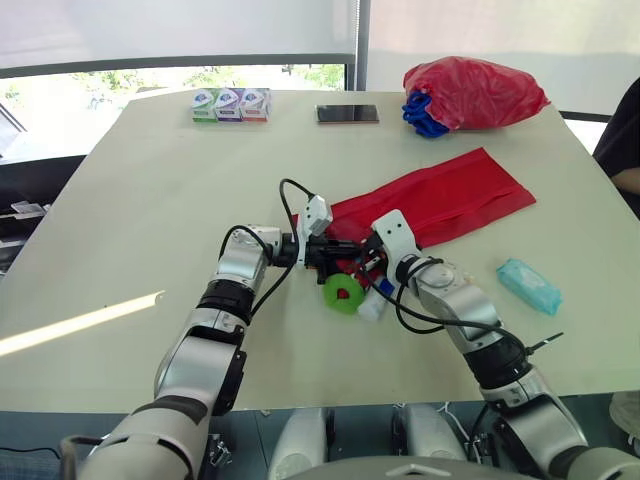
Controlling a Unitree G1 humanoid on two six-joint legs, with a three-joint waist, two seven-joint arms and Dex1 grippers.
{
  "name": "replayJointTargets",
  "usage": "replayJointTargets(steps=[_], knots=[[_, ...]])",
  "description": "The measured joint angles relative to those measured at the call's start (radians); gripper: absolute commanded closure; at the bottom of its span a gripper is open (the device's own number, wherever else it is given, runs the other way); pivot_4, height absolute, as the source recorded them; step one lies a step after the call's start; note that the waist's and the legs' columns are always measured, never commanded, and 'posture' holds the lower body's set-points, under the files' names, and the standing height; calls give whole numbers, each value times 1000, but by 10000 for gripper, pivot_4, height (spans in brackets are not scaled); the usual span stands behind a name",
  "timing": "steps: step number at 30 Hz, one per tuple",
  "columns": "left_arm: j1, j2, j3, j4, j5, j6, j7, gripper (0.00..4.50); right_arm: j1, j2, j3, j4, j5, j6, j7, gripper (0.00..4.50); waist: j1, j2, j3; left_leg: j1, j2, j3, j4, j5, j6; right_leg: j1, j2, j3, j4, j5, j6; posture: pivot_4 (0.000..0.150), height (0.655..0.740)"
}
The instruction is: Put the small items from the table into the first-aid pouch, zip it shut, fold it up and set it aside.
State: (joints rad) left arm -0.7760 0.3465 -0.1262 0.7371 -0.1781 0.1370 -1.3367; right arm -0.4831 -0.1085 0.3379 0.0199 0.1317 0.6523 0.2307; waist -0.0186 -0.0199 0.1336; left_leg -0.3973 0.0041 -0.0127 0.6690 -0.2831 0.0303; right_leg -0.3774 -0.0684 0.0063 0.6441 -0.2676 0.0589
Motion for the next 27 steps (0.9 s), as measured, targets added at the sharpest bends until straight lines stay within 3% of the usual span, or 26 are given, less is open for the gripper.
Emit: replayJointTargets(steps=[10, 11, 19, 22, 26, 27], knots=[[-5, 23, -4, 17, 23, -49, -30, 45000, 87, -95, -38, -223, 44, 50, 121, 44252, 1, 0, 1, 0, 0, 0, 0, 0, 1, 0, 0, 0, 0, 0, 0, 1500, 7400], [-13, 54, -20, 32, 38, -80, -61, 45000, 142, -130, -66, -341, 92, 53, 164, 44252, 2, 0, 1, 0, 0, -1, 0, 0, 1, 0, 1, 0, -1, 0, 0, 1500, 7400], [-98, 174, -38, 223, 107, -229, -128, 45000, 401, -236, -271, -643, 247, -74, 295, 44252, 7, -2, 2, 0, 0, 0, 0, -1, 1, 0, 1, 0, -1, 0, 0, 1500, 7400], [-146, 182, -42, 301, 154, -303, -84, 45000, 461, -290, -337, -678, 280, -84, 332, 36571, 7, -2, 2, 0, 0, 0, 1, -1, 1, 0, 1, 0, -1, 0, 0, 1500, 7400], [-232, 178, -43, 430, 234, -405, 93, 45000, 566, -373, -483, -730, 364, -90, 378, 15450, 9, -5, 4, 0, 0, 0, 0, -1, 1, 1, 1, 0, -1, 0, 0, 1500, 7400], [-238, 178, -42, 441, 239, -412, 111, 45000, 578, -382, -501, -736, 373, -89, 381, 12406, 8, -5, 4, 0, 0, 0, 0, -1, 1, 1, 1, 0, -1, 0, 0, 1500, 7400]])
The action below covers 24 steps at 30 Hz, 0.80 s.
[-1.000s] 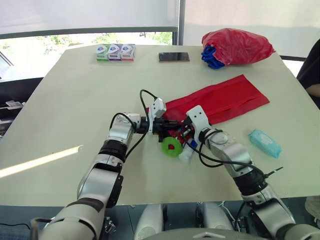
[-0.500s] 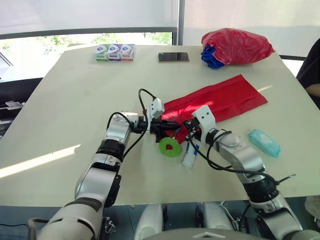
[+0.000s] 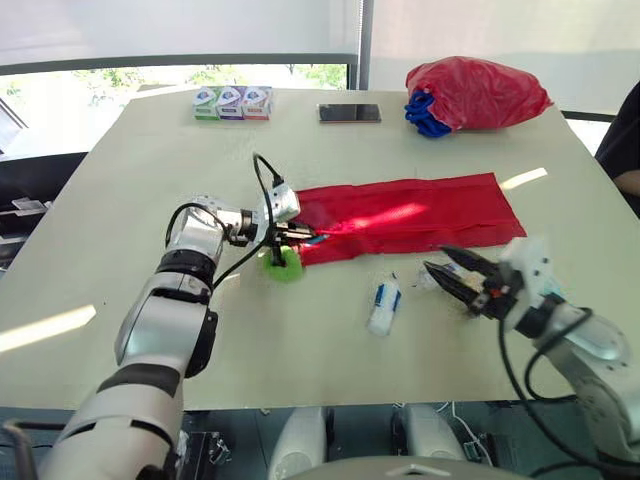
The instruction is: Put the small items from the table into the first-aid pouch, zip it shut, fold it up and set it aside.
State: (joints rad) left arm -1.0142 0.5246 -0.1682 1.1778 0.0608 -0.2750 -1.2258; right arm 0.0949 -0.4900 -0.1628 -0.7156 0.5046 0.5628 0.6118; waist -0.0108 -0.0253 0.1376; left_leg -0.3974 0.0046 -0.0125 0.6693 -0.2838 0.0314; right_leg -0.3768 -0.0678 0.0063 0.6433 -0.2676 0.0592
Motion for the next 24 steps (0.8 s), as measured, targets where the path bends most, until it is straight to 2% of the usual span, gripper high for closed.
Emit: replayJointTargets(steps=[2, 5, 9, 11, 13, 14, 15, 17, 18, 21, 24], knots=[[-11, -3, 1, 31, 21, -25, 37, 45000, 48, -31, -53, -33, 23, 0, 6, 670, -1, 0, 0, 0, 0, 0, 0, 0, 0, 0, 0, 0, 0, 0, 0, 1500, 7400], [-12, -3, 2, 47, 34, -44, 47, 45000, 75, -39, -92, -56, 48, 0, -1, 670, -3, -1, 1, 0, 0, 0, 0, 0, 0, 0, 0, 0, 1, 0, 0, 1500, 7400], [-14, -2, 26, 55, 16, -36, -2, 34172, 89, -43, -118, -87, 73, 0, -19, 0, -2, -2, 1, 0, 1, 1, 0, 0, 0, 0, 0, 0, 1, 0, 0, 1500, 7400], [-20, -7, 62, 56, -17, -10, -42, 24621, 89, -45, -124, -92, 83, 0, -32, 0, 0, -4, 2, 0, 1, 1, 0, 0, 0, 0, 0, 0, 1, 0, 0, 1500, 7400], [-32, -11, 94, 54, -47, 16, -72, 20520, 86, -46, -125, -93, 90, 0, -40, 0, 1, -4, 3, 0, 1, 0, 0, 0, 0, 0, 0, 0, 1, 0, 0, 1500, 7400], [-48, -12, 118, 41, -68, 43, -126, 13321, 79, -58, -130, -97, 94, 1, -55, 0, 2, -5, 3, 0, 0, 1, 0, 0, 0, 0, 0, 0, 1, 0, 0, 1500, 7400], [-49, -12, 119, 39, -70, 44, -129, 11745, 78, -59, -131, -98, 94, 1, -55, 0, 2, -5, 3, 0, 0, 1, 0, 0, 0, 0, 0, 0, 0, 0, 0, 1500, 7400], [-54, -23, 130, 1, -100, 86, -195, 2389, 74, -66, -137, -110, 106, 7, -73, 0, 3, -5, 3, 0, 0, 0, 0, 0, 0, 0, 0, 0, 1, 0, 0, 1500, 7400], [-55, -32, 130, -15, -105, 99, -212, 442, 73, -68, -142, -113, 112, 9, -77, 0, 3, -5, 3, 0, 0, 0, 1, 0, 0, 0, 0, 0, 1, 0, 0, 1500, 7400], [-54, -102, 127, -73, -104, 122, -188, 442, 75, -94, -154, -125, 126, 39, -103, 0, 8, -5, 3, 0, 0, 0, 1, 0, 0, 1, -1, 0, 0, 0, 0, 1500, 7400], [-51, -191, 105, -111, -86, 119, -96, 442, 70, -99, -154, -132, 145, 71, -136, 0, 8, -5, 3, 0, 0, 0, 1, 0, 0, 1, -1, 0, 0, 0, 0, 1500, 7400]])
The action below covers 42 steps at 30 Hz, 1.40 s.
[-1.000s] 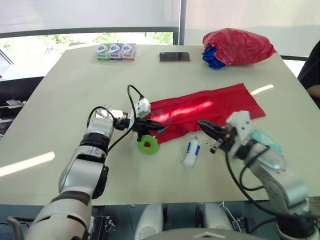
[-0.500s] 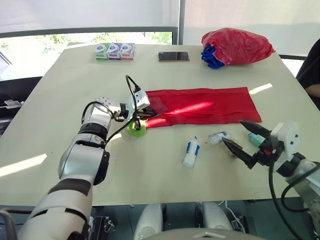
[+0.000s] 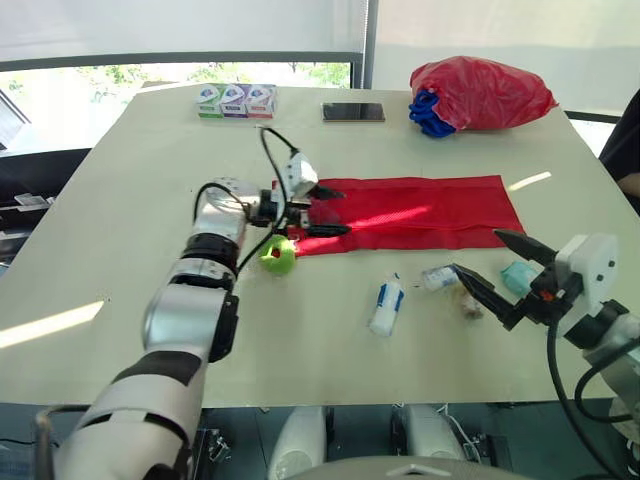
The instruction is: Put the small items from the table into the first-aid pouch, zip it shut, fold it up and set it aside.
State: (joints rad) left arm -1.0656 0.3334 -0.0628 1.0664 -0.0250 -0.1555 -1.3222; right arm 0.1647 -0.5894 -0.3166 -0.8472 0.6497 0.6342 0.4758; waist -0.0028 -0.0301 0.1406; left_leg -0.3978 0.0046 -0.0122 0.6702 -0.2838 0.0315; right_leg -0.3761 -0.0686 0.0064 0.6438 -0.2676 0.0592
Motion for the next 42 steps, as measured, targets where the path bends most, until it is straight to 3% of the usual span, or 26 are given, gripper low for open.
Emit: replayJointTargets(steps=[6, 12, 15, 23, 35, 42], knots=[[-1, -127, -90, 27, 119, -91, 273, 442, -28, -6, 0, -2, 22, 20, -32, 0, -3, 0, 0, 0, 0, 0, 0, 0, 0, 0, 0, 0, 0, 0, 0, 1500, 7400], [-23, -130, -144, 126, 213, -150, 419, 442, -35, -7, -9, -2, 38, 20, -55, 0, -6, 0, 0, 0, -1, 0, 0, 0, 0, 0, 0, 0, 0, 0, 0, 1500, 7400], [-31, -125, -157, 154, 247, -169, 474, 7290, -16, -15, -28, -6, 46, 20, -62, 0, -1, 0, 0, 0, -1, 0, 0, 0, 0, 0, 0, 0, 0, 0, 0, 1500, 7400], [-37, -136, -140, 188, 254, -174, 504, 44662, 2, -15, -41, -8, 54, 19, -72, 0, -1, 0, 0, 0, -1, 0, 0, 0, 0, 0, 0, 0, 0, 0, 0, 1500, 7400], [-29, -102, -98, 175, 208, -157, 385, 44662, 39, -15, -41, -16, 52, 15, -72, 0, -5, 0, 0, 0, -1, 0, 0, 0, 0, 0, 0, 0, 1, 0, 0, 1500, 7400], [63, -17, -64, 9, 138, -76, 269, 44662, 106, -16, -54, -21, 38, -10, -59, 0, -9, 0, 0, 1, 0, 1, 0, 0, 0, 0, 0, 0, 1, 0, 0, 1500, 7400]])
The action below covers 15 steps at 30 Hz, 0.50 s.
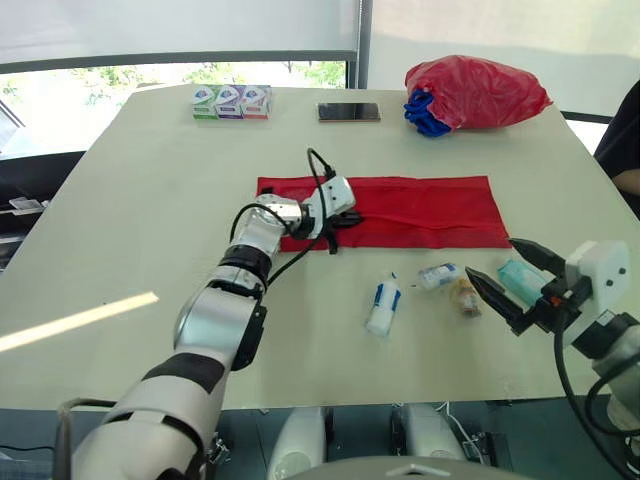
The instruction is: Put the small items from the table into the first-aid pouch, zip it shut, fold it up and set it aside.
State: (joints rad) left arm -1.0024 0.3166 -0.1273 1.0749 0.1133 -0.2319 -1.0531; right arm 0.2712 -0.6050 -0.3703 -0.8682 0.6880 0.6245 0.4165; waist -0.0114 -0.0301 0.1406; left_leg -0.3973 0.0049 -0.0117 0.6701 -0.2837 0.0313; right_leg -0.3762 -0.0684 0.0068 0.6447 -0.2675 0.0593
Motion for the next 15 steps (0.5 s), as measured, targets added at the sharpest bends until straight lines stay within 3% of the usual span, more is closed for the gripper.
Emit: replayJointTargets(steps=[6, 11, 15], knots=[[228, 81, 0, -413, -77, 224, -80, 44662, 26, -12, 9, -26, 1, -4, 16, 0, -1, 1, 0, 0, 3, 0, 0, 0, 0, 0, 0, 1, 0, 0, 0, 1500, 7400], [376, 118, -5, -727, -117, 423, -91, 44662, 38, -18, 110, -39, -12, 12, 12, 0, 5, 1, 0, 0, 3, 0, 1, 0, 0, 0, 0, 2, 0, 0, 0, 1500, 7400], [408, 118, -24, -835, -128, 507, -69, 44662, 14, -15, 214, -52, -19, 39, -4, 0, 7, 1, 0, 1, 2, 0, 1, 0, 0, 0, -1, 2, 0, 0, 0, 1500, 7400]])
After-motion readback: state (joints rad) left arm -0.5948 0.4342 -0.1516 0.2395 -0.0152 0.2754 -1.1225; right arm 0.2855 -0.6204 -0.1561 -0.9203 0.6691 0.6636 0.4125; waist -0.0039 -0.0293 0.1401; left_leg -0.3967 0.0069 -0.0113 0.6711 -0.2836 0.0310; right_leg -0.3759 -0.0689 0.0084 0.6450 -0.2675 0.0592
